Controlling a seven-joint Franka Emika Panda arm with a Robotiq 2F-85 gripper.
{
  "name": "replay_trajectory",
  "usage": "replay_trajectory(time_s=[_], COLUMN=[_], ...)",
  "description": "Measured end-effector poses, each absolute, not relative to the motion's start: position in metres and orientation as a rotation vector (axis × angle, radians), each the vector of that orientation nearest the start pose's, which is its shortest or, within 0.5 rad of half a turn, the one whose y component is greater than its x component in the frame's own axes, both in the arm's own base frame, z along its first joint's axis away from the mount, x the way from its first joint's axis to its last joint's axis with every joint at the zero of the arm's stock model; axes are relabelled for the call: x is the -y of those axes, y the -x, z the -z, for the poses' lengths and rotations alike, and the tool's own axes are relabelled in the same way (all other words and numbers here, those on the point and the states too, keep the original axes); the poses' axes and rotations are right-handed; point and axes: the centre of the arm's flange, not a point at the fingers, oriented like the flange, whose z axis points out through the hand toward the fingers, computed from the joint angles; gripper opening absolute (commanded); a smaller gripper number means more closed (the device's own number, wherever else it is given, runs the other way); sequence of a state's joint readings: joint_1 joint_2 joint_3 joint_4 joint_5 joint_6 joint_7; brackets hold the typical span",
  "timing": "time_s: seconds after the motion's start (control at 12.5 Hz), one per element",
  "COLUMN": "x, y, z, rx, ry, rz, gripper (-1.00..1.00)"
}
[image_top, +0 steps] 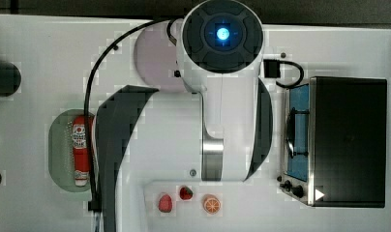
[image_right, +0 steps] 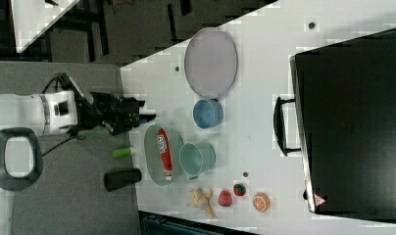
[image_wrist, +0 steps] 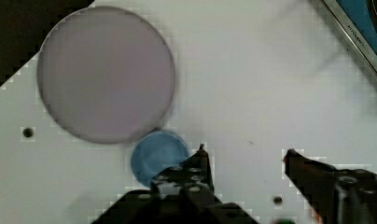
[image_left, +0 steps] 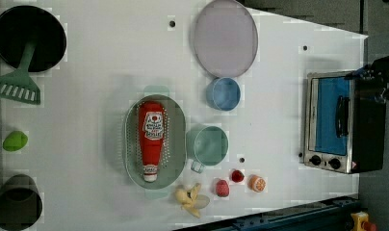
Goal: Pick ketchup from strainer and place it on the table
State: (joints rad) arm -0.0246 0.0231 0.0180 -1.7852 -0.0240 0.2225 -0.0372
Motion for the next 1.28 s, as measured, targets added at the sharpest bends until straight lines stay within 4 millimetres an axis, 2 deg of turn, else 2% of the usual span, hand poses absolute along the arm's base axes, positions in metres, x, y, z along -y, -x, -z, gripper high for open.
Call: replay_trajectory(time_s=[0.16, 0.24, 0.32, 0.48, 0.64, 0.8, 0.96, 1.12, 1.28], x=[0.013, 0.015, 0.015, 0.001, -0.034, -0.084, -0.15, -0.213, -0.263], y=[-0.518, -0.498, -0.487, -0.484, -0.489, -0.491, -0.495, -0.484, -0.466], z=[-0.531, -0.543, -0.562, -0.601, -0.617, -0.602, -0.57, -0.534, -0.508], rx=[-1.288, -1.324, -1.336, -1.317, -1.236, -1.111, -0.927, -0.741, -0.6], ry=[2.932, 2.915, 2.901, 2.883, 2.905, 2.99, 3.073, 3.143, 3.166], rz=[-0.182, -0.192, -0.136, 0.01, 0.098, 0.059, 0.002, -0.078, -0.137], gripper=[0.81, 0.99, 1.0, 1.0, 1.0, 1.0, 1.0, 1.0, 1.0])
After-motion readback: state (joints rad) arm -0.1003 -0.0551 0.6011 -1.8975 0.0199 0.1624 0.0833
